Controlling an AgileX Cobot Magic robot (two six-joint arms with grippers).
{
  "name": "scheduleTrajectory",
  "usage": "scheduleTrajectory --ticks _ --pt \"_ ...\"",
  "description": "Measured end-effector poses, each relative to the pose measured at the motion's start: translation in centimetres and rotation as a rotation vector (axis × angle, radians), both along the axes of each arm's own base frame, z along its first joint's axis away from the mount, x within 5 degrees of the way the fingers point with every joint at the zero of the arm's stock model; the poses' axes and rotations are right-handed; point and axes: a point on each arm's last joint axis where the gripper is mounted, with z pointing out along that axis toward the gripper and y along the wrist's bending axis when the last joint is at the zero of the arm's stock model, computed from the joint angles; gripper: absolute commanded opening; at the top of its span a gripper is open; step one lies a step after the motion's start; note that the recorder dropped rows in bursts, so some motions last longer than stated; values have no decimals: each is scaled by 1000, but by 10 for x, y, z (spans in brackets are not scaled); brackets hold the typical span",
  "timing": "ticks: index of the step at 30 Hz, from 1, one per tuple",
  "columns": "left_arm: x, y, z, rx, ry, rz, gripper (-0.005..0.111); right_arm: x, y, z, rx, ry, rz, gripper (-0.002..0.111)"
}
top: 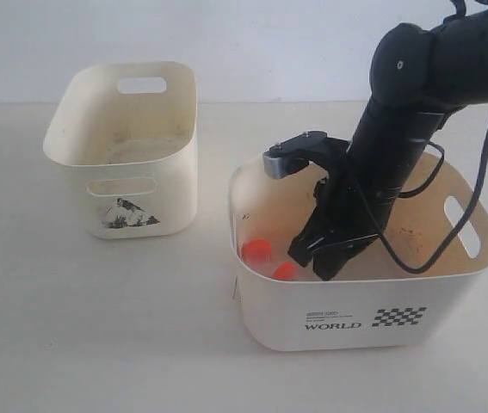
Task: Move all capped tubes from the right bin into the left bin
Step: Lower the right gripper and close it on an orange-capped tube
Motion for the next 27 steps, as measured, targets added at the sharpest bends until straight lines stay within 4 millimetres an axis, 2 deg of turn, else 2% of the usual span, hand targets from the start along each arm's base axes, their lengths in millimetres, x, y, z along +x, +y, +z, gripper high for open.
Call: scheduleTrajectory --ticks 4,6,20,27 --pt "0 0 0 0 0 0 4 -6 14 0 2 -2 44 44" --pt "0 0 0 0 0 0 4 -9 20 0 4 -6 60 52" --pt "0 0 0 0 0 0 4 -7 21 -3 -34 -11 -46 53" --pt "0 0 0 0 0 0 4 -2 27 -26 -21 37 -93 53"
